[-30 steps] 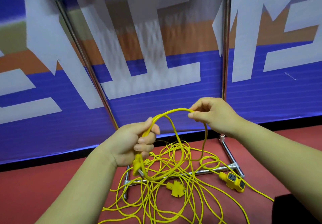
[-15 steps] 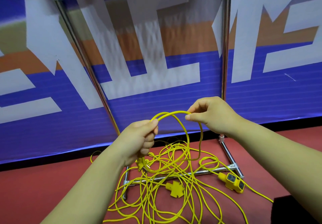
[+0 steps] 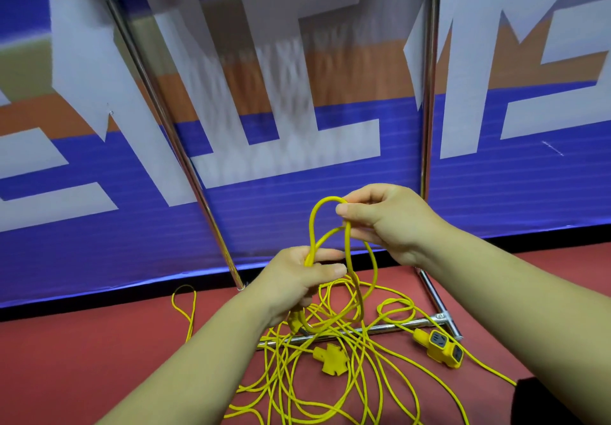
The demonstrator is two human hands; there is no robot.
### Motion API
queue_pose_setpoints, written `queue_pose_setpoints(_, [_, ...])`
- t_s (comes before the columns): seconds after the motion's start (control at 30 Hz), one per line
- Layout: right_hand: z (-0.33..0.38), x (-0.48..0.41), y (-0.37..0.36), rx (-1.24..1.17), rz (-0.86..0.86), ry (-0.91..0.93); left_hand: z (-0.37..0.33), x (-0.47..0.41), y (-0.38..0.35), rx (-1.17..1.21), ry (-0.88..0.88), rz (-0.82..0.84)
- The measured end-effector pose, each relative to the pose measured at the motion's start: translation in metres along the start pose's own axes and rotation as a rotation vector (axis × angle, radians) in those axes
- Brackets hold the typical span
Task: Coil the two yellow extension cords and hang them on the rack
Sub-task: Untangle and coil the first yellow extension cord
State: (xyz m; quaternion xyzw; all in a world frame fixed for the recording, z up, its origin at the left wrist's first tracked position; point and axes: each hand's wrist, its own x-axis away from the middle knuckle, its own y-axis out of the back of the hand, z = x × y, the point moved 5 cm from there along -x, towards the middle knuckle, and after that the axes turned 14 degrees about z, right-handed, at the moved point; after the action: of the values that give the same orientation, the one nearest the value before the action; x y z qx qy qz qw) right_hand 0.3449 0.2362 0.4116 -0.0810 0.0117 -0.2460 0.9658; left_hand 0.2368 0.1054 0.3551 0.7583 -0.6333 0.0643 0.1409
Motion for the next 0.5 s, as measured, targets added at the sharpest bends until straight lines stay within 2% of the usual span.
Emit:
queue_pose_setpoints(0.17, [-0.002, -0.003, -0.004, -0.033, -0.016, 0.026, 0.003, -0.005, -0.01, -0.019, 0.004, 0.053])
queue_pose_setpoints(0.3, [0.01, 0.0, 0.002, 0.025, 0.011, 0.137, -0.011, -0.001, 0.002, -0.024, -0.051, -0.01])
queue_pose_setpoints(0.4, [0.009, 0.004, 0.014, 0.288, 0.036, 0.229, -0.028, 0.011, 0.019, 0.182, -0.154, -0.066])
queue_pose_setpoints(0.5, [-0.02, 0.002, 0.012, 0.634, 0.205, 0.125, -0.045, 0.024, 0.032, 0.391, -0.276, -0.105])
